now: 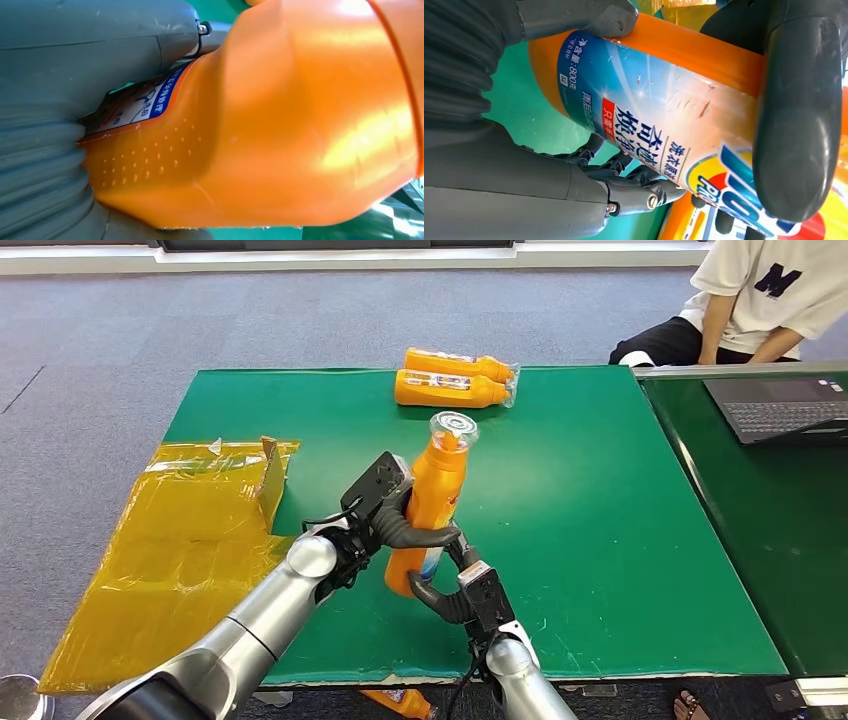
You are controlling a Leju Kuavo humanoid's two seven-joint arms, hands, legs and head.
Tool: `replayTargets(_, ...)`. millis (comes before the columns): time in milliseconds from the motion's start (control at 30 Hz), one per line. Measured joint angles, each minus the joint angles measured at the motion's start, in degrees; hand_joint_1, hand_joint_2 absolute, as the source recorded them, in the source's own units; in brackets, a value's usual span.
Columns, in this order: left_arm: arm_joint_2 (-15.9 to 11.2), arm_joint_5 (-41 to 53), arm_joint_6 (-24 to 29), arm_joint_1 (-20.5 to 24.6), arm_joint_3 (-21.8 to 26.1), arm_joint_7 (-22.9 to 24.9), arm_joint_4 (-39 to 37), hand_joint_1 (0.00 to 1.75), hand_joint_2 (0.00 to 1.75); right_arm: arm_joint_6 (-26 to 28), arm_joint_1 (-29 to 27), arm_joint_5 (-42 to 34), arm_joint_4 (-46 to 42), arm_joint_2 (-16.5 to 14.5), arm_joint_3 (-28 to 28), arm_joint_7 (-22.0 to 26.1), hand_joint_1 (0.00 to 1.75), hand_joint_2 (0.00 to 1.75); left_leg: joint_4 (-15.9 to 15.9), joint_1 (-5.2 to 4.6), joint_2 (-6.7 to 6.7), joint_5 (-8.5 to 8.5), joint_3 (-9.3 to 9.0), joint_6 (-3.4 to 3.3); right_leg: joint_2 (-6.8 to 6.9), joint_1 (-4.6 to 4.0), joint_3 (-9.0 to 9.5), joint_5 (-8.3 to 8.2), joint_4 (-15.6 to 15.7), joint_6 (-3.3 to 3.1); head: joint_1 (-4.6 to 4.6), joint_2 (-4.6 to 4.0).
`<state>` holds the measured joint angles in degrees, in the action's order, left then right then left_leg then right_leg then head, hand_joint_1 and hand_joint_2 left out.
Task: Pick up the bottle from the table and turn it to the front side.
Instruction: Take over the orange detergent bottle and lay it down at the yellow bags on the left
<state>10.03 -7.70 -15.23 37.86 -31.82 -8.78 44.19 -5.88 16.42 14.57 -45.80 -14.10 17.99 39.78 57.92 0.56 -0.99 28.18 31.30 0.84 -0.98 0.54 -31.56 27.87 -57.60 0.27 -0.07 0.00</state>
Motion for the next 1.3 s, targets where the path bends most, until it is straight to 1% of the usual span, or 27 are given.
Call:
replayTargets(367,-0.7,0.6,-0.2,1.0,-2.4,-1.1,-0.4,1.75,1.75,0.4,-0.1,0.1,0.0,0.1,0.0,0.0,1.75,1.75,0.0,0.0,0.0,-0.01,0.0,0.02,0.0,0.0,-0.01,-0.01,0.0,0.0,0.0,-0.01)
replayTargets(867,-1.4,1.0,-0.3,1.9,-3.3,-1.3,-0.4,1.75,1.75,0.4,-0.1,0.3,0.0,0.2,0.0,0.1,1.75,1.75,0.0,0.0,0.0,-0.04,0.01,0.03,0.0,0.0,-0.01,-0.01,0.0,0.01,0.0,-0.01)
replayTargets(1300,-1.5,1.0,-0.3,2.0,-3.5,-1.3,-0.4,1.75,1.75,0.4,-0.1,0.4,0.0,0.3,0.0,0.1,1.75,1.75,0.0,0.0,-0.01,-0.04,0.01,0.03,0.0,0.0,-0.01,-0.01,0.0,0.01,0.0,0.0)
